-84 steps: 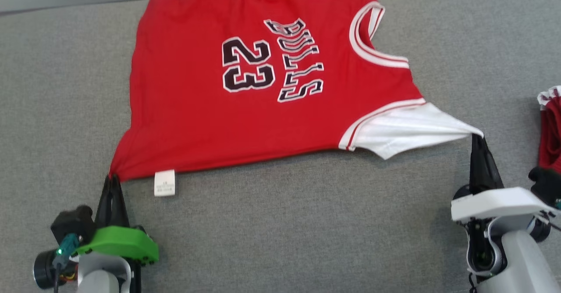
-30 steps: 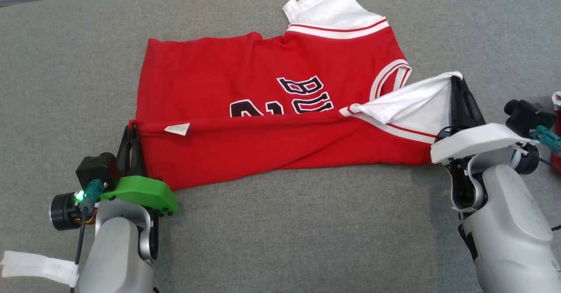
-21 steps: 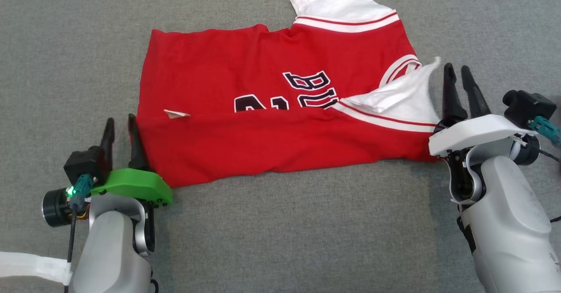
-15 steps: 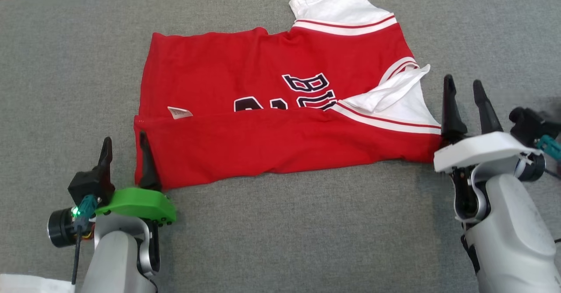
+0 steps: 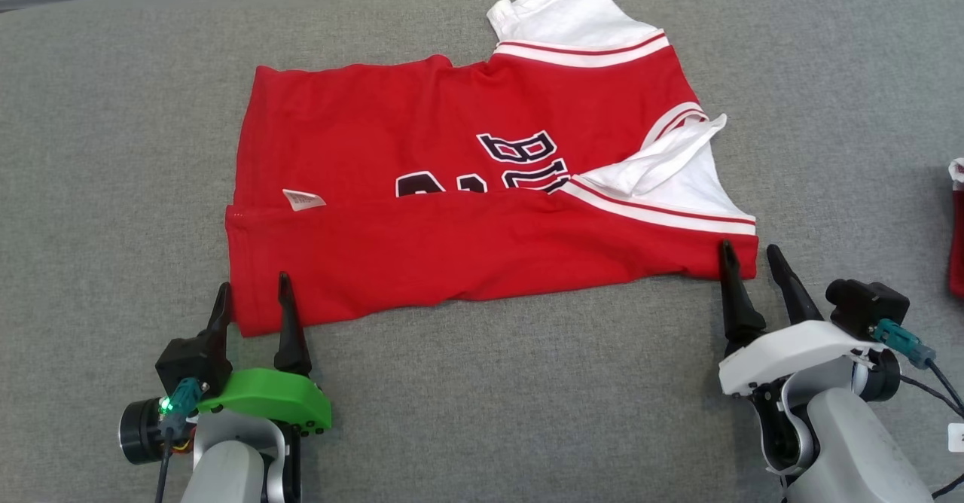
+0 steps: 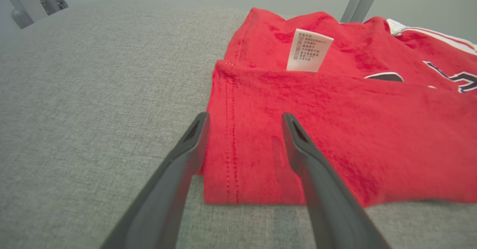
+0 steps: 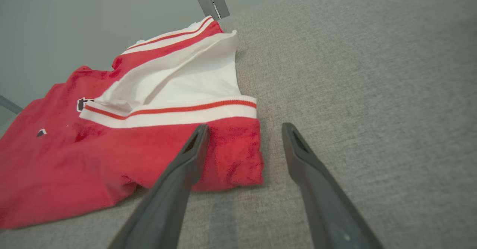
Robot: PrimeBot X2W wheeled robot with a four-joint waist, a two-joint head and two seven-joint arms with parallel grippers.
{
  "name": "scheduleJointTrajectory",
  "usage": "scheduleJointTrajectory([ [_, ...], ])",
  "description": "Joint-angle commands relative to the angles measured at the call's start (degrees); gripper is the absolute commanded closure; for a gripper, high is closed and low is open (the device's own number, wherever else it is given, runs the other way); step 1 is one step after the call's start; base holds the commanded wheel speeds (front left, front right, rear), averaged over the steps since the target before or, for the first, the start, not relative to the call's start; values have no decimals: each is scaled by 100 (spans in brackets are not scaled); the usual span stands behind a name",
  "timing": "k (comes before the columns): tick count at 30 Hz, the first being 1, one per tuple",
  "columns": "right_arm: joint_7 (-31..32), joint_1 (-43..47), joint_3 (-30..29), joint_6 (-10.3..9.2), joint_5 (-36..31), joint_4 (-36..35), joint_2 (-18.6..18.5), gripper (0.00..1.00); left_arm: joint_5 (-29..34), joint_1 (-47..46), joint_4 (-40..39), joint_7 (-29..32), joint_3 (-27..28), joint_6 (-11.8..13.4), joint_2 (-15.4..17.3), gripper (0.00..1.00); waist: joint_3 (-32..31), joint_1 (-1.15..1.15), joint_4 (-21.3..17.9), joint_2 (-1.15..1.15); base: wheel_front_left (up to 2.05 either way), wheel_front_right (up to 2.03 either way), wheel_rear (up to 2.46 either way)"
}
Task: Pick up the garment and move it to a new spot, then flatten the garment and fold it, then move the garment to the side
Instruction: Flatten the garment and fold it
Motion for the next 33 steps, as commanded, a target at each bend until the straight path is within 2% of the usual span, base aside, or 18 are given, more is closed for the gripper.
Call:
scheduleJointTrajectory([
  [1,-13,-2,23,-2,11,104,-16,0,4,-53,-8,2,6,23,36,0,6,0,26,0,0,0,0],
  [4,-7,-79,149,-2,35,366,-40,0,-15,-84,22,2,15,-19,35,0,9,0,66,0,0,0,0],
  [5,0,-93,199,-2,45,495,-64,13,-21,-87,44,2,38,-21,36,0,7,0,82,0,0,0,0],
  [7,2,-122,254,-2,84,617,-80,62,-44,-66,86,2,69,-19,34,0,-1,0,106,0,0,0,0],
  [8,2,-133,305,-2,99,678,-101,100,-49,-55,110,1,100,-20,34,0,0,0,117,0,0,0,0],
  [12,5,-171,343,-7,141,708,-190,100,-111,28,215,2,150,-20,33,0,-6,0,120,0,0,0,0],
  [18,-2,-174,237,-7,115,479,-228,100,-316,34,532,2,92,-203,33,0,-13,0,57,0,0,0,0],
  [26,-5,-177,332,-7,103,401,-231,100,-442,-180,985,13,66,-150,31,0,-14,0,-9,0,0,0,0],
  [27,-5,-170,343,-7,100,401,-229,100,-467,-191,1012,14,47,-193,30,9,-15,0,-10,0,0,0,0],
  [28,-5,-166,353,-7,98,402,-226,100,-449,-204,1043,14,17,-238,27,71,-17,0,-9,0,0,0,0],
  [29,-5,-164,356,-6,92,402,-225,100,-451,-209,1082,15,-8,-287,26,100,-21,0,-8,0,0,0,0],
  [33,-6,-176,299,-6,14,410,-256,100,-649,-216,1284,27,-26,-369,16,100,-114,0,5,0,0,0,0],
])
